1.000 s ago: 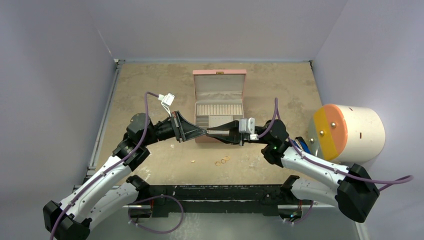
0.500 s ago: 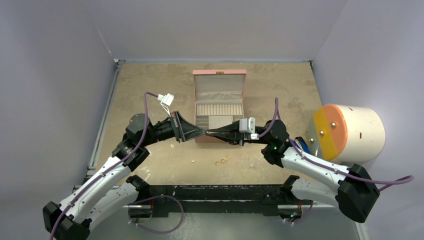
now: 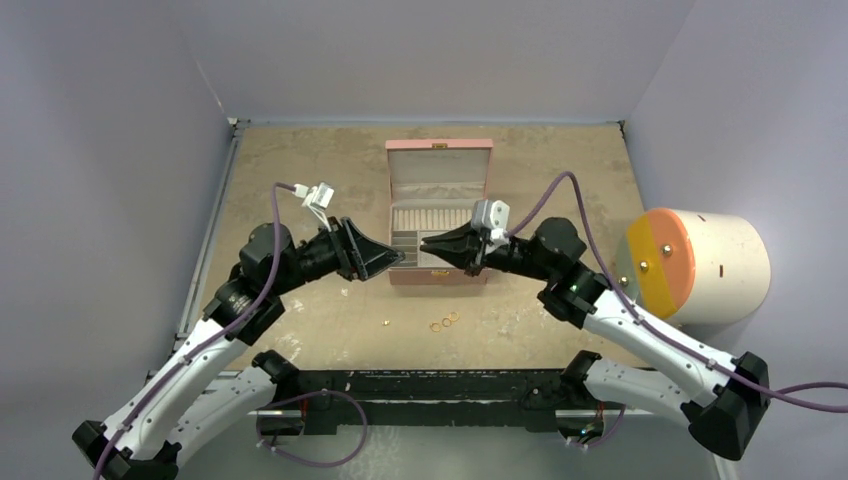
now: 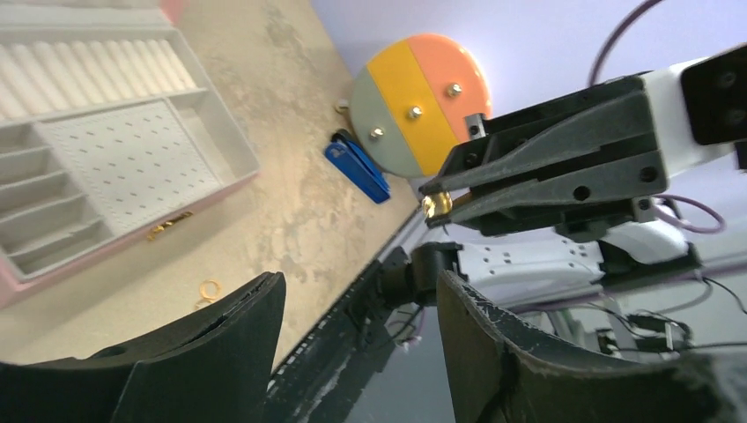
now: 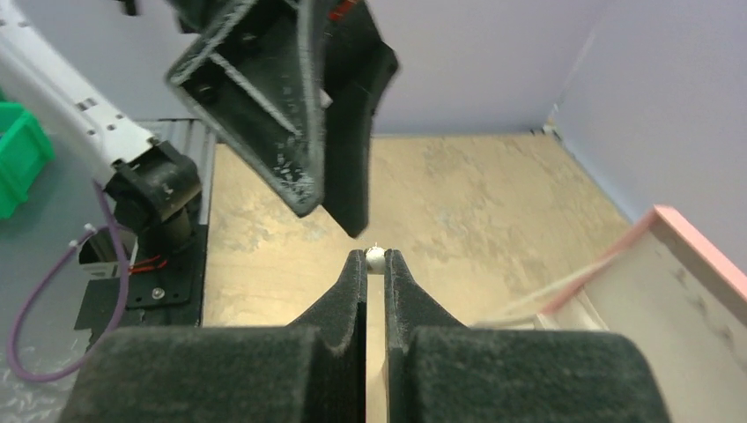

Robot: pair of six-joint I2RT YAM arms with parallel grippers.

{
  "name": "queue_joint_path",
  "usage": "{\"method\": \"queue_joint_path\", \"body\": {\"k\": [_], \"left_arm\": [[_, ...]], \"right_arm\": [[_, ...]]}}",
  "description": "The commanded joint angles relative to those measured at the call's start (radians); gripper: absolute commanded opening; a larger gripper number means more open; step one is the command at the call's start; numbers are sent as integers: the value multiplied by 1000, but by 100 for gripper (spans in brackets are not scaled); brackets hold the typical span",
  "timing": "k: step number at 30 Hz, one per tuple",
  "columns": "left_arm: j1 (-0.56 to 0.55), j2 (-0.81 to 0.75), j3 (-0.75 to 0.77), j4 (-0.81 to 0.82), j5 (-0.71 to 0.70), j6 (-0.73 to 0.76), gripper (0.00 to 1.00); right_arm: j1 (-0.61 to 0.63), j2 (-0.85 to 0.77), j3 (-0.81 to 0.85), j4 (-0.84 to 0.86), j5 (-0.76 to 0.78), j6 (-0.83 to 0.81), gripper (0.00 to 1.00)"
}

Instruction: Organize the mixed jewelry

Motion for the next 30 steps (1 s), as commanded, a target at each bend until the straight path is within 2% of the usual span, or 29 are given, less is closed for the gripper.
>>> {"method": "queue_joint_path", "body": {"k": [1, 5, 10, 14, 20, 30], "left_arm": [[-1, -12, 102, -152, -147, 154, 64], [-1, -6, 169, -250, -237, 254, 65], [-1, -5, 219, -276, -297, 326, 66], [-1, -1, 264, -283, -339, 379, 68], [-1, -13, 287, -254, -421, 425, 72], [0, -50, 185, -181, -563, 453, 77]], "right_arm": [[1, 23, 164, -371, 227, 12, 0], [-1, 92, 307, -657, 370, 32, 0], [-10, 187, 445, -931, 520, 64, 0], [-47, 256, 510, -1073, 531, 121, 0], [-86, 345, 550, -1175, 520, 168, 0], [-93, 503, 638, -1252, 545, 186, 0]]}}
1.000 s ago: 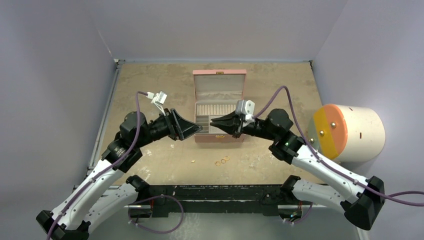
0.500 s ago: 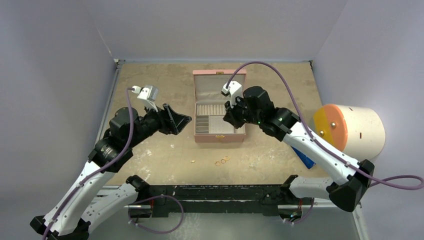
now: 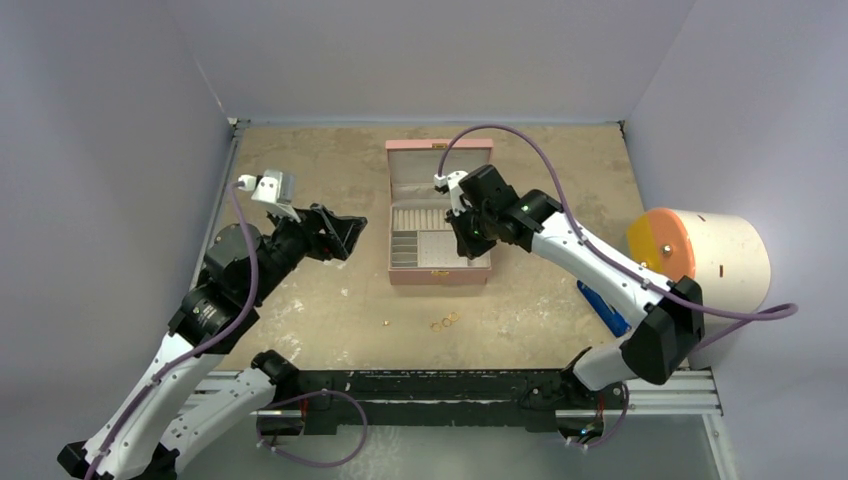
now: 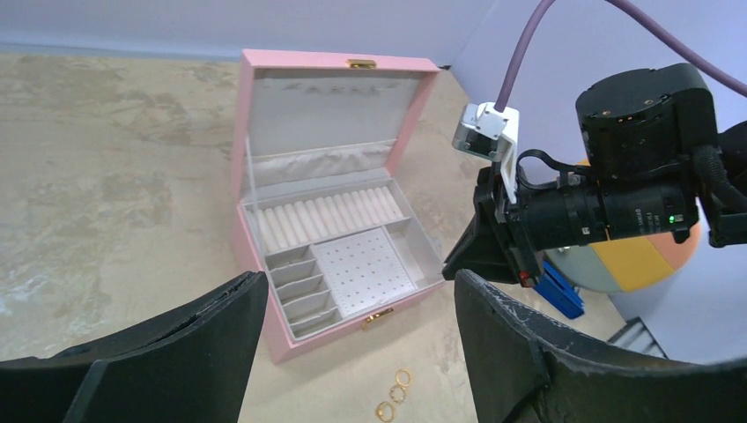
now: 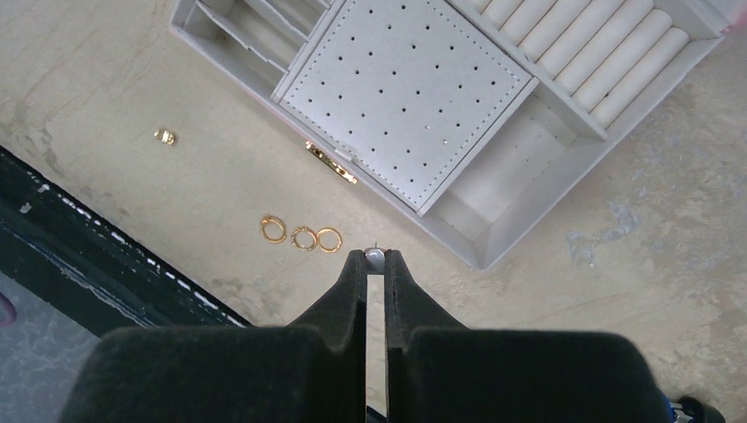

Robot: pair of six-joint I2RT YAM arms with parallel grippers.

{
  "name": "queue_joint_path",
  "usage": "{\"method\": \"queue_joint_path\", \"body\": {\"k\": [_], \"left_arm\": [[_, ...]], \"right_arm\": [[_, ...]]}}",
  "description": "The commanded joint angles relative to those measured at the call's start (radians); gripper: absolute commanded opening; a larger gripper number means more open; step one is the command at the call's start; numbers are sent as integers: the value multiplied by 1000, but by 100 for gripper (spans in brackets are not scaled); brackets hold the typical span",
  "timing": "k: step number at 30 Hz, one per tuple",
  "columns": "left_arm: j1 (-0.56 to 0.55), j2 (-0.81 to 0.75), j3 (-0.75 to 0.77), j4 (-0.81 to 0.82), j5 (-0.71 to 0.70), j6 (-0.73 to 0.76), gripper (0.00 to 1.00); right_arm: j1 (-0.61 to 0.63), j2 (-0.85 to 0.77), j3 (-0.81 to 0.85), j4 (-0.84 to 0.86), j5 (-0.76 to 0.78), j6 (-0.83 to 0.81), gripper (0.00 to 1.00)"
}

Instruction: Organize the mixed jewelry

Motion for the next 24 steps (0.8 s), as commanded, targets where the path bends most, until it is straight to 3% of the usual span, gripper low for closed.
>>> {"method": "queue_joint_path", "body": {"k": [1, 24], "left_arm": [[-1, -14, -28, 56, -99, 45, 77], [-1, -23, -75, 4, -139, 65, 77]], "right_arm": [[-5, 40, 75, -43, 20, 22, 0], [-5, 297, 201, 0, 40, 87, 0]]}}
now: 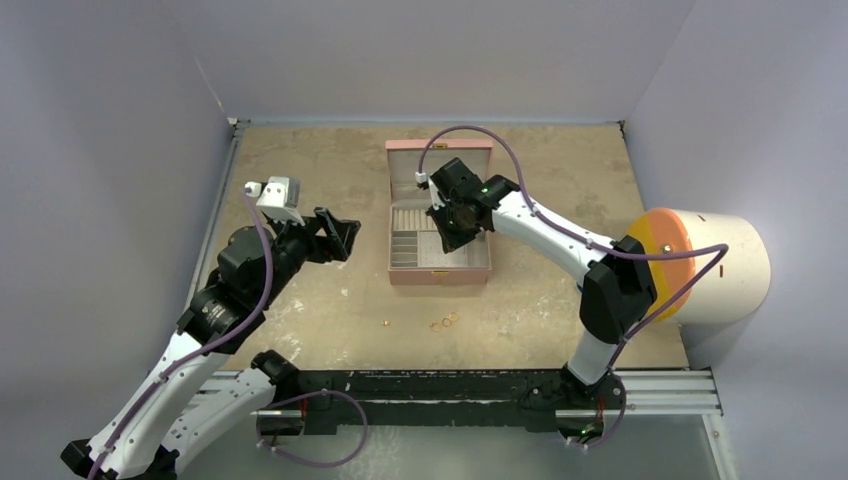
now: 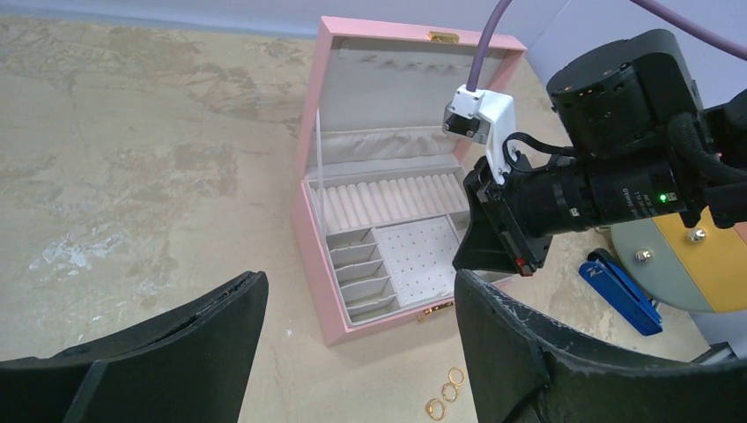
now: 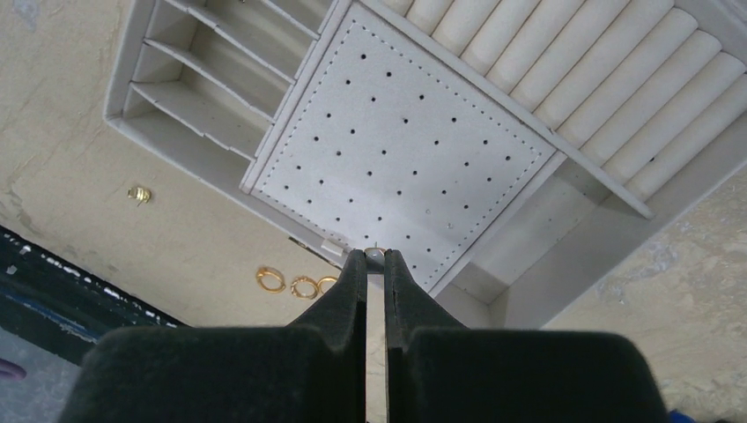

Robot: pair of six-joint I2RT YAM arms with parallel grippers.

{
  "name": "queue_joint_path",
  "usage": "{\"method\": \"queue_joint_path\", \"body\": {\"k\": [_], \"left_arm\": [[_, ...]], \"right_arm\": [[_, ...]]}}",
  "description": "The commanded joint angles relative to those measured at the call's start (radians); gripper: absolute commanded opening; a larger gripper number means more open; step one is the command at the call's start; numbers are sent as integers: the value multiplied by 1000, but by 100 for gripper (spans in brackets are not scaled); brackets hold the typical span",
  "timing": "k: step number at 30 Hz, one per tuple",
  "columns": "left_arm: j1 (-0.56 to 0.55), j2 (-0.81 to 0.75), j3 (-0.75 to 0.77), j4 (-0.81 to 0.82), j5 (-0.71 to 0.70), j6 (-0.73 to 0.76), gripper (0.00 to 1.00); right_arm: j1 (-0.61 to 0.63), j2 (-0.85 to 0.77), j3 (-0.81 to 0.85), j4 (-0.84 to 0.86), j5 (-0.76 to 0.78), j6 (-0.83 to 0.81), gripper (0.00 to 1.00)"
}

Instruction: Organize the mixed jewelry

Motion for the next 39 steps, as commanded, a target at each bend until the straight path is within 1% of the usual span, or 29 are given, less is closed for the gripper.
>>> {"method": "queue_joint_path", "body": {"k": [1, 18, 27, 39], "left_arm": [[-1, -6, 2, 25, -2, 25, 77], [-1, -2, -1, 25, 10, 27, 77], [0, -3, -1, 24, 11, 27, 77], [-1, -1, 0, 23, 11, 27, 77]], "right_arm": [[-5, 12, 43, 19, 26, 26, 0], [-8, 62, 55, 38, 87, 52, 0], [-9, 82, 60, 38, 66, 53, 0], [-8, 95, 57, 46, 76, 61, 0]]}}
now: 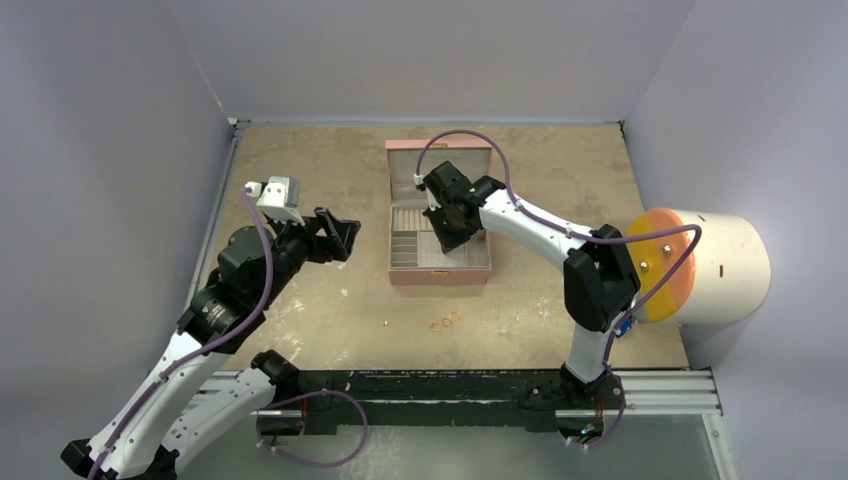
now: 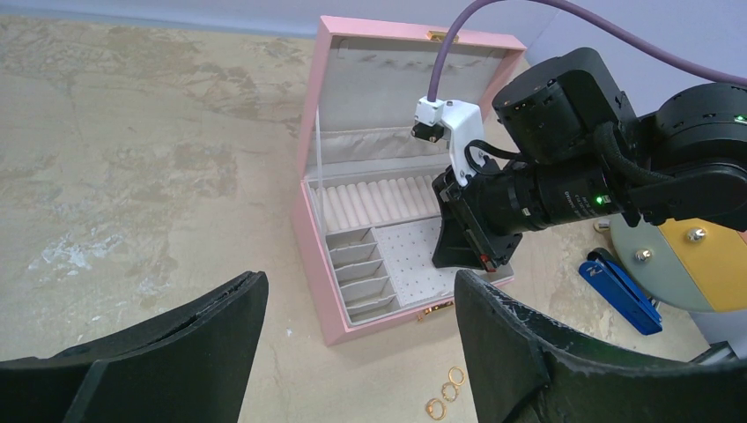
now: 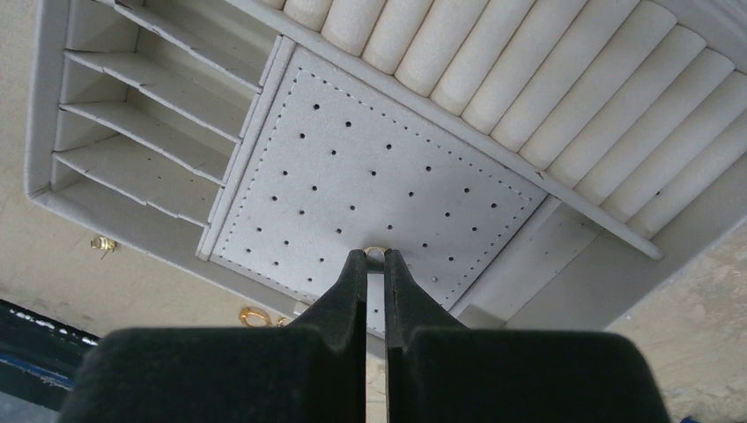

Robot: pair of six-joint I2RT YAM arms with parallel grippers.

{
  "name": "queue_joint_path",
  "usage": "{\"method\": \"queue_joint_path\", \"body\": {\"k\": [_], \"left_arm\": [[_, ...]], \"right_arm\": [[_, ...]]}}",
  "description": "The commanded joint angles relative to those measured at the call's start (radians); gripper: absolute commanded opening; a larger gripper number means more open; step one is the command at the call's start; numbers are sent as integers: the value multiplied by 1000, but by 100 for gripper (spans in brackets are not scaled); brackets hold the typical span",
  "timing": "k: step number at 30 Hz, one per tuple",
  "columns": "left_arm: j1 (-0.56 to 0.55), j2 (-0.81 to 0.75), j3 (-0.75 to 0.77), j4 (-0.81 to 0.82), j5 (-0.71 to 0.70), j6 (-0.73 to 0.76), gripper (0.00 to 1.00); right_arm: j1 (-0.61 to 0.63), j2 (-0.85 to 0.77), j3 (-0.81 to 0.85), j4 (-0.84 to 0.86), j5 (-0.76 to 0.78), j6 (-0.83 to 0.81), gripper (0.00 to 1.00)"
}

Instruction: Organize the mixed jewelry

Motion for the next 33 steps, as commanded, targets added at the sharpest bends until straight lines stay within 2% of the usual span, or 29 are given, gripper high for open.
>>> {"method": "queue_joint_path", "body": {"k": [1, 11, 17, 21, 26, 33], "left_arm": [[0, -2, -1, 24, 10, 26, 77], [-1, 0, 0, 24, 10, 28, 77], [-1, 3, 0, 22, 10, 29, 77], [-1, 3, 0, 22, 10, 29, 77], [-1, 4, 0, 19, 8, 29, 77], [-1, 19, -3, 7, -3, 0, 77]], "right_arm": [[-4, -11, 39, 14, 16, 17, 0], [-5, 15, 28, 21, -15, 22, 1], [-4, 15, 21, 35, -14, 25, 23], [-4, 0, 23, 47, 13, 29, 34], [-4, -38, 28, 53, 47, 39, 37], [-1, -150, -8, 97, 59, 39, 38]]}}
